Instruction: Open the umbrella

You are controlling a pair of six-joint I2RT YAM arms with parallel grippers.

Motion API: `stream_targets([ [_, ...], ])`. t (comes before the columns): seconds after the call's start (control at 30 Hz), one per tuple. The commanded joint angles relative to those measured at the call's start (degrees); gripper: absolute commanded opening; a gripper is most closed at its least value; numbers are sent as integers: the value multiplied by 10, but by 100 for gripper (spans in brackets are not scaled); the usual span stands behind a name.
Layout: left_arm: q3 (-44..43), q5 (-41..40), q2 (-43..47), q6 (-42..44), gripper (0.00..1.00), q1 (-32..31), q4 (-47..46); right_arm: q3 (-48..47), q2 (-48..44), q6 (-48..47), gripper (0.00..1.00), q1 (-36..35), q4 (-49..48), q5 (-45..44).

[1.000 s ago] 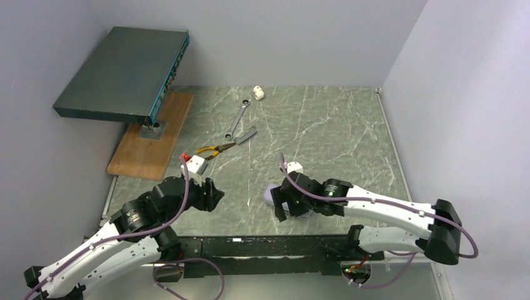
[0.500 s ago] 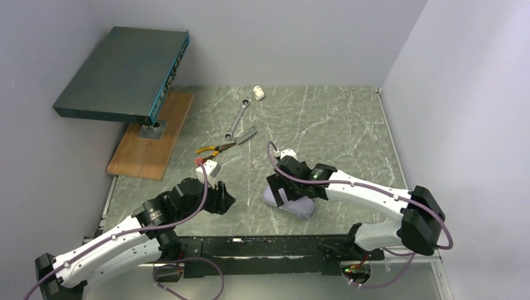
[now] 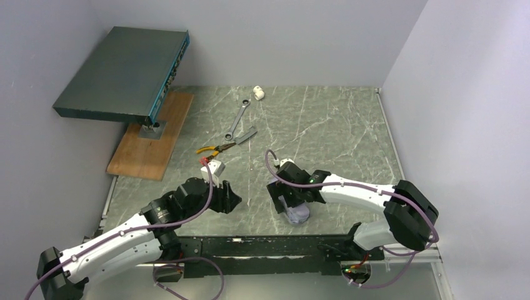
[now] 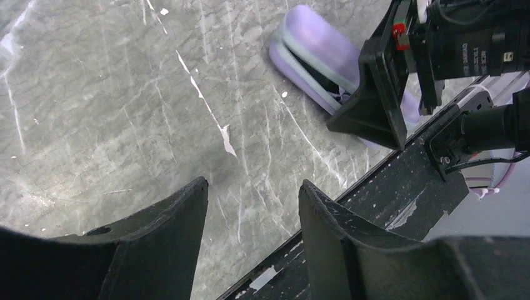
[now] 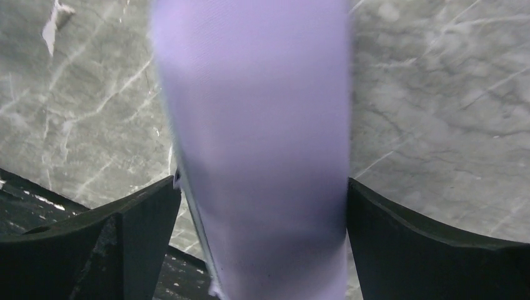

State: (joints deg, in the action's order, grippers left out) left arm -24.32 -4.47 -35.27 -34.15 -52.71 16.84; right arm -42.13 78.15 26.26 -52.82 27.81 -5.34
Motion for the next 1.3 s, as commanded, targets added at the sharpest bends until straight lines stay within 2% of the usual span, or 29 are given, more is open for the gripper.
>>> stream_targets([
  [0.0,8,9,-20,1,59,-1,-54,22,-9,20,100,-9,-38,44],
  [0.17,18,15,-47,-1,58,-2,-89,42,-2,31,99,-10,-57,26],
  [0.23,20,17,-57,2,57,-1,-101,44,6,37,93,-10,-58,14],
  [0.3,20,16,-65,8,57,-1,-110,44,13,43,79,-10,-58,5],
  [0.4,19,-2,-74,18,56,-1,-115,43,14,45,48,-11,-58,-1],
  [0.43,17,6,-75,27,56,-1,-118,42,11,44,44,-11,-58,1],
  [0.5,9,37,-78,55,57,-1,-123,37,2,38,41,-14,-49,9],
  [0.6,-13,39,-74,78,58,-2,-90,27,-36,24,28,-26,-28,27],
  [0.77,-49,47,-50,127,62,-1,-39,-13,-123,12,0,-46,21,50],
  [0.9,-113,91,-50,191,61,-5,22,-66,-166,-14,0,-84,67,85],
  [1.0,-160,129,-65,238,58,-13,32,-109,-181,-31,0,-126,105,90],
  [1.1,-215,98,-75,256,59,-13,87,-147,-185,-39,0,-166,149,86],
  [1.17,-225,97,-56,286,60,-13,96,-153,-194,-41,0,-191,154,93],
  [1.27,-219,143,-6,346,60,-14,106,-135,-212,-37,0,-232,139,111],
])
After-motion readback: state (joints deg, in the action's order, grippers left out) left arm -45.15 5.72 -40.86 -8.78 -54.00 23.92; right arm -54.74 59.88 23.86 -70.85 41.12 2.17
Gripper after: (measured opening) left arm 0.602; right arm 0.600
